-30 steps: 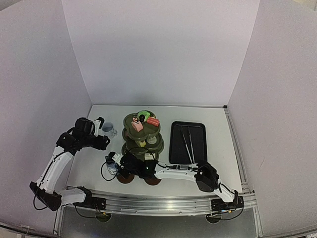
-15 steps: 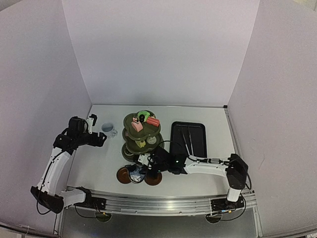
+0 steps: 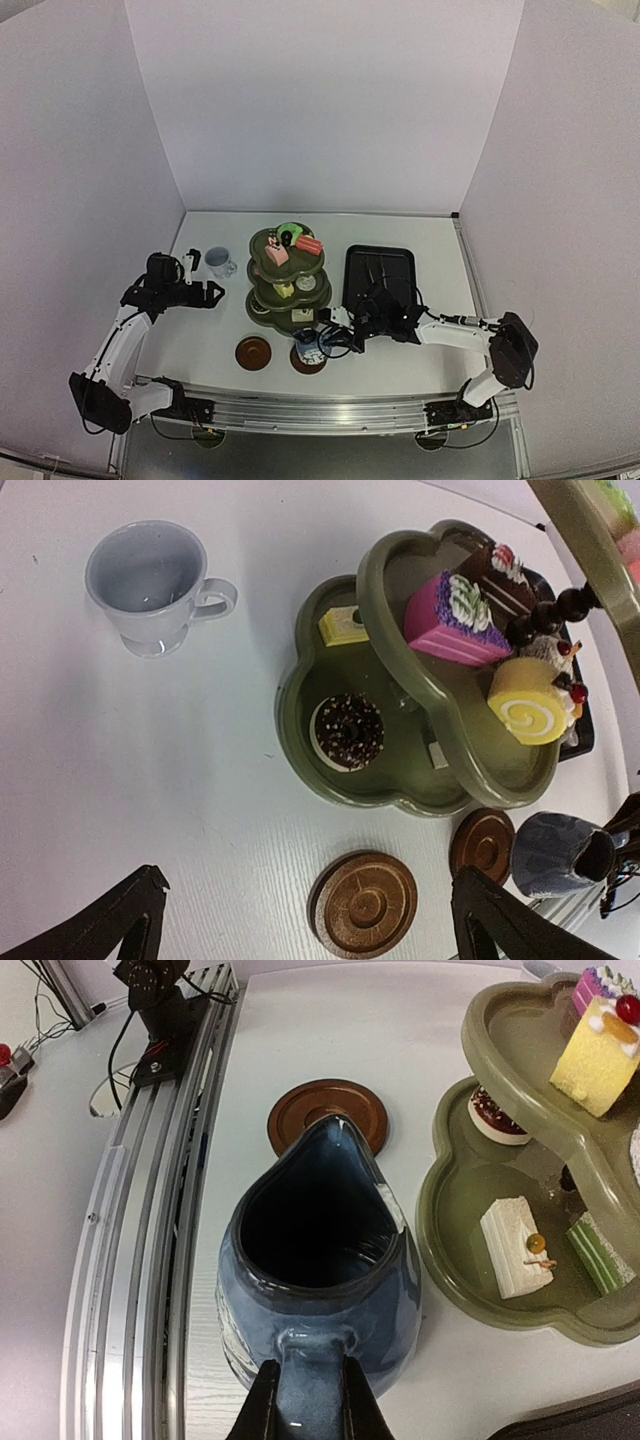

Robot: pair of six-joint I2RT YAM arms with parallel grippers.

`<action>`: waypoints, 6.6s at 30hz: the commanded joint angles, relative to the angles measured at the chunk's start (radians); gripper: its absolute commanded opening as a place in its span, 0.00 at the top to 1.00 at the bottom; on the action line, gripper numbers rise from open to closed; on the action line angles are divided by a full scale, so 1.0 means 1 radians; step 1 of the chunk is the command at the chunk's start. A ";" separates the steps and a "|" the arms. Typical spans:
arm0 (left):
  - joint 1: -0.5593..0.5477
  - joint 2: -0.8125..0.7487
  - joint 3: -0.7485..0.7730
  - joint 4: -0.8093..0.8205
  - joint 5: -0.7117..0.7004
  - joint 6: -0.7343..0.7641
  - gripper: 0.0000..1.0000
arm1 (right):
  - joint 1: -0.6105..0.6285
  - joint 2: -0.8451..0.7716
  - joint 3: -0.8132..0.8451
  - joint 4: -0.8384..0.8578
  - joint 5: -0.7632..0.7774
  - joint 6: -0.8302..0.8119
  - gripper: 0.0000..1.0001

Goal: Serve the afternoon tea

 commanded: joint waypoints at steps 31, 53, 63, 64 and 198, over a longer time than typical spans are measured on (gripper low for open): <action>0.163 0.202 0.023 0.120 0.190 0.088 0.00 | -0.076 0.261 -0.095 0.467 -0.237 -0.237 1.00; 0.183 0.224 0.047 0.129 0.206 0.087 0.00 | -0.091 0.281 -0.130 0.648 -0.197 -0.222 1.00; 0.188 0.226 0.045 0.136 0.208 0.087 0.00 | -0.085 0.285 -0.134 0.683 -0.224 -0.182 1.00; 0.188 0.225 0.046 0.134 0.207 0.088 0.00 | -0.087 0.287 -0.138 0.683 -0.227 -0.178 1.00; -0.455 0.158 0.022 -0.176 -0.143 -0.414 1.00 | 0.162 -0.193 -0.124 0.336 0.509 0.353 0.06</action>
